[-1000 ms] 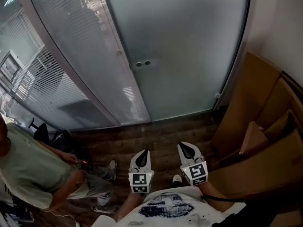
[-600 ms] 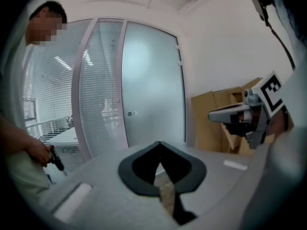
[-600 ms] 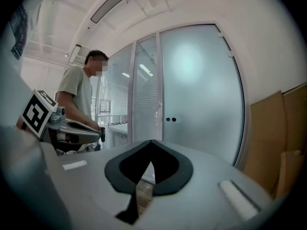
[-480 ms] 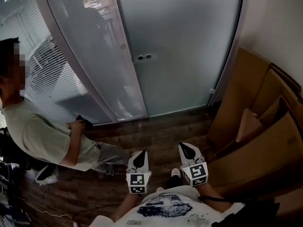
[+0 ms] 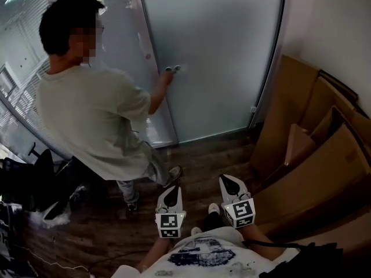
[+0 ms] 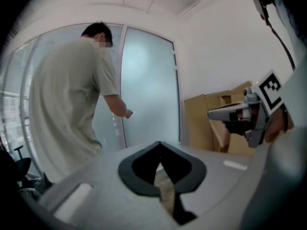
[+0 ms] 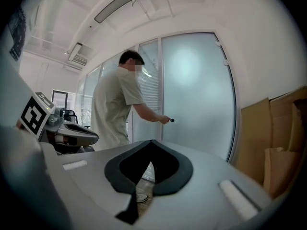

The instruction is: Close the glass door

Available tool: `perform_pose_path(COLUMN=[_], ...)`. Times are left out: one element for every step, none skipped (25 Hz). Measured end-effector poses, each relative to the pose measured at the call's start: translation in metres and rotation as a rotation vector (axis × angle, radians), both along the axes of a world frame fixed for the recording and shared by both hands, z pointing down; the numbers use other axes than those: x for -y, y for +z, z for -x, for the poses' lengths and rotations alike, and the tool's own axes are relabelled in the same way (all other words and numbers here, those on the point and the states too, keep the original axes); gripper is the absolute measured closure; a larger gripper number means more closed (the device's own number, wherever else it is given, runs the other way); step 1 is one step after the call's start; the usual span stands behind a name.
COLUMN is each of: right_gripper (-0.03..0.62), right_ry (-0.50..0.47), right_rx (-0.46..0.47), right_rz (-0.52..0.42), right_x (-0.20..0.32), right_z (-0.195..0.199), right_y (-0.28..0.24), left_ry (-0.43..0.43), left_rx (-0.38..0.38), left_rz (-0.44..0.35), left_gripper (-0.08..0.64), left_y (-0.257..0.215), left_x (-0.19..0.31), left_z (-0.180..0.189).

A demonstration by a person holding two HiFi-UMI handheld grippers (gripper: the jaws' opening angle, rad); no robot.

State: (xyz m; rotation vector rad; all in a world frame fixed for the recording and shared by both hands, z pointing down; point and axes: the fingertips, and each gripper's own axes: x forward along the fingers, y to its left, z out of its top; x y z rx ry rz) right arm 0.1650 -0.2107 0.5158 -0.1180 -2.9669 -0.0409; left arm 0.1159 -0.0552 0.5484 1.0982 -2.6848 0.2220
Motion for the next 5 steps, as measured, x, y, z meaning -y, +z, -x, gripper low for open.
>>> perform_pose_path(right_gripper=[0.586, 0.586, 0.586, 0.586, 0.586], right_ry=[0.000, 0.000, -0.001, -0.003, -0.004], right_rx=[0.000, 0.001, 0.002, 0.004, 0.006], right_rz=[0.000, 0.000, 0.001, 0.003, 0.006], right_x=[0.0004, 0.0003, -0.0004, -0.0017, -0.0032], right_z=[-0.0022, -0.0042, -0.0061, -0.0081, -0.0101], right_y=[-0.0003, -0.0008, -0.0017, -0.0030, -0.0045], left_ry=[0.001, 0.001, 0.000, -0.001, -0.002], left_rx=[0.003, 0.004, 0.005, 0.005, 0.005], left_rz=[-0.002, -0.003, -0.003, -0.003, -0.002], left_gripper=[0.557, 0.557, 0.557, 0.557, 0.557], left_y=[-0.0011, -0.0018, -0.0022, -0.0023, -0.0025], left_x=[0.0005, 0.0007, 0.0002, -0.0005, -0.0015], left_z=[-0.0023, -0.0046, -0.0069, -0.0093, -0.0118])
